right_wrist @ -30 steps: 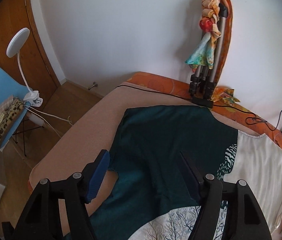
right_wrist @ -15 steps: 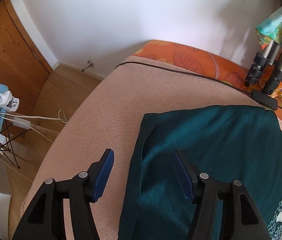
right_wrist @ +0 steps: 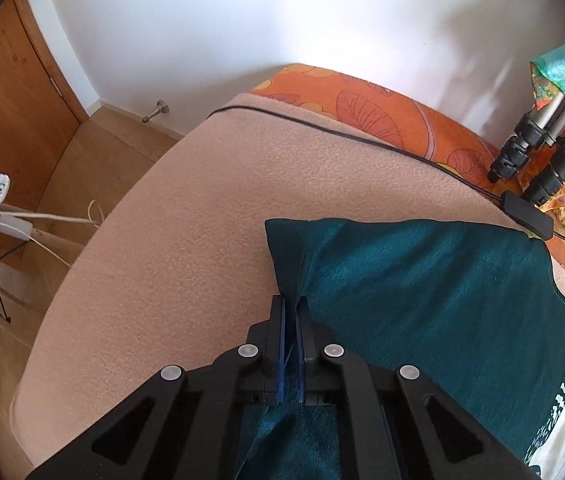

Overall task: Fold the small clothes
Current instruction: 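Close the right gripper on the teal edge while the left gripper grasps it too, then fold the teal side over toward the shirt's print with both grippers, then open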

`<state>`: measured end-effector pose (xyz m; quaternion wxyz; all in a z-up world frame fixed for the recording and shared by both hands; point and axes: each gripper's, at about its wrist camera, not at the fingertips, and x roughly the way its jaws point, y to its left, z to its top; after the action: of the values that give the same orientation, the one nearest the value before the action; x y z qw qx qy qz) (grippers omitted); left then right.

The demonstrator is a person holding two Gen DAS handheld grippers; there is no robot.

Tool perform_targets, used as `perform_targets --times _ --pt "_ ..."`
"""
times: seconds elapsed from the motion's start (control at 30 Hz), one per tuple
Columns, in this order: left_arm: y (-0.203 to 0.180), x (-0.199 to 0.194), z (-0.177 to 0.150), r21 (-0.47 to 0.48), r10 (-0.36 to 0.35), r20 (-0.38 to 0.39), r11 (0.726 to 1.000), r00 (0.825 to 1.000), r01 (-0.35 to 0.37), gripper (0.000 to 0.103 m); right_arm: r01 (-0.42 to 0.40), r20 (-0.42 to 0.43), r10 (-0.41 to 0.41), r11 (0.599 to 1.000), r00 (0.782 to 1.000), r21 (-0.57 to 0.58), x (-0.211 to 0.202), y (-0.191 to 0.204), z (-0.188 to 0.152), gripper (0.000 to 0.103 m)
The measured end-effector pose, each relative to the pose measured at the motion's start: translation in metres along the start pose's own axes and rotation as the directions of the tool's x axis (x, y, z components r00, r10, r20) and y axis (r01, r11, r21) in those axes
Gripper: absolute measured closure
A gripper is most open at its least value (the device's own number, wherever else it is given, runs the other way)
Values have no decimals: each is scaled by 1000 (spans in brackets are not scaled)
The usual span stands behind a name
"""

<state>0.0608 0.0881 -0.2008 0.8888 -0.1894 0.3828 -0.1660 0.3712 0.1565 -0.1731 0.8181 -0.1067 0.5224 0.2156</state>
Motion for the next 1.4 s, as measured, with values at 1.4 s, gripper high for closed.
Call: perform_targets --times 1.4 --pt "-114 2 25 274 -89 -9 958 996 88 102 -142 242 113 984 964 105 -140 -133 -37 103"
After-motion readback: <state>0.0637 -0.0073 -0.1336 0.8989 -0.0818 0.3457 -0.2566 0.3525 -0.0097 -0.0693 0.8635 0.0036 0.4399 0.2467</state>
